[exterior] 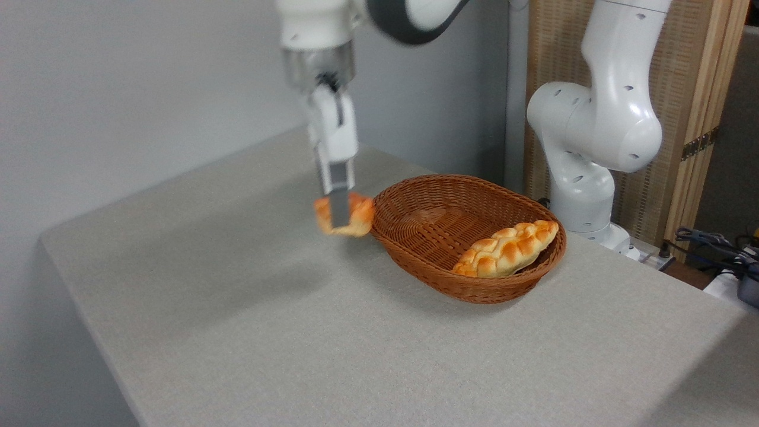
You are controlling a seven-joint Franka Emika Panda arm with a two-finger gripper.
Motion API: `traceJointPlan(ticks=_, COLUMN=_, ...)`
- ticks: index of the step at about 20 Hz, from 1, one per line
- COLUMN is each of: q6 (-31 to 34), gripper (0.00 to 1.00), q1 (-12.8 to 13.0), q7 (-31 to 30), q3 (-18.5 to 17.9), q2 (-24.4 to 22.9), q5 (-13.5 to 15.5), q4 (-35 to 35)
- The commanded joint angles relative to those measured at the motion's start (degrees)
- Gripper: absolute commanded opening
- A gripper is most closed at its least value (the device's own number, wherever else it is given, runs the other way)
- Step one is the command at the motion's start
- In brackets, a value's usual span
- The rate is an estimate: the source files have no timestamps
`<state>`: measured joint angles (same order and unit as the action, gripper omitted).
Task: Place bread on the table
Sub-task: 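Carry the bun out of the basket and lower it onto the table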
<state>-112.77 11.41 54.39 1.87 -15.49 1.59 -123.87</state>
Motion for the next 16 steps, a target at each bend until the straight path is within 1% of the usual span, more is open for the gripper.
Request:
traceJointPlan(ticks=1, q6=-9.1, gripper=0.52, q1=0.63, q7=-0.78, q3=-0.37, q2=7.65, q5=-1.5, q4=2.31)
traceJointPlan(ticks=2, q6=-11.48, gripper=0.7, q1=0.63, q7=-0.78, q3=-0.37, q2=9.67, q5=-2.9, q4=2.23)
traceJointPlan(ticks=3, q6=-12.55, gripper=0.87, q1=0.63, q7=-0.78, q3=-0.28, q2=11.77, q5=-4.57, q4=2.31)
traceJointPlan(ticks=4, q6=-13.25, gripper=0.96, q1=0.72, q7=-0.87, q3=-0.02, q2=13.27, q5=-6.5, q4=2.31)
traceJointPlan(ticks=5, q6=-14.05, gripper=1.0, q1=0.72, q7=-0.95, q3=0.15, q2=13.99, q5=-7.82, q4=2.31)
traceJointPlan(ticks=12, q6=-14.23, gripper=1.0, q1=0.72, q7=-1.48, q3=0.42, q2=13.82, q5=-7.13, q4=2.4)
traceJointPlan(ticks=13, q6=-14.23, gripper=1.0, q1=0.72, q7=-1.57, q3=0.42, q2=13.73, q5=-6.17, q4=2.58)
traceJointPlan(ticks=15, q6=-14.23, gripper=1.0, q1=0.72, q7=-1.57, q3=0.33, q2=13.55, q5=-1.62, q4=2.93)
traceJointPlan(ticks=16, q6=-14.23, gripper=1.0, q1=0.72, q7=-1.57, q3=0.33, q2=13.55, q5=-0.29, q4=2.93)
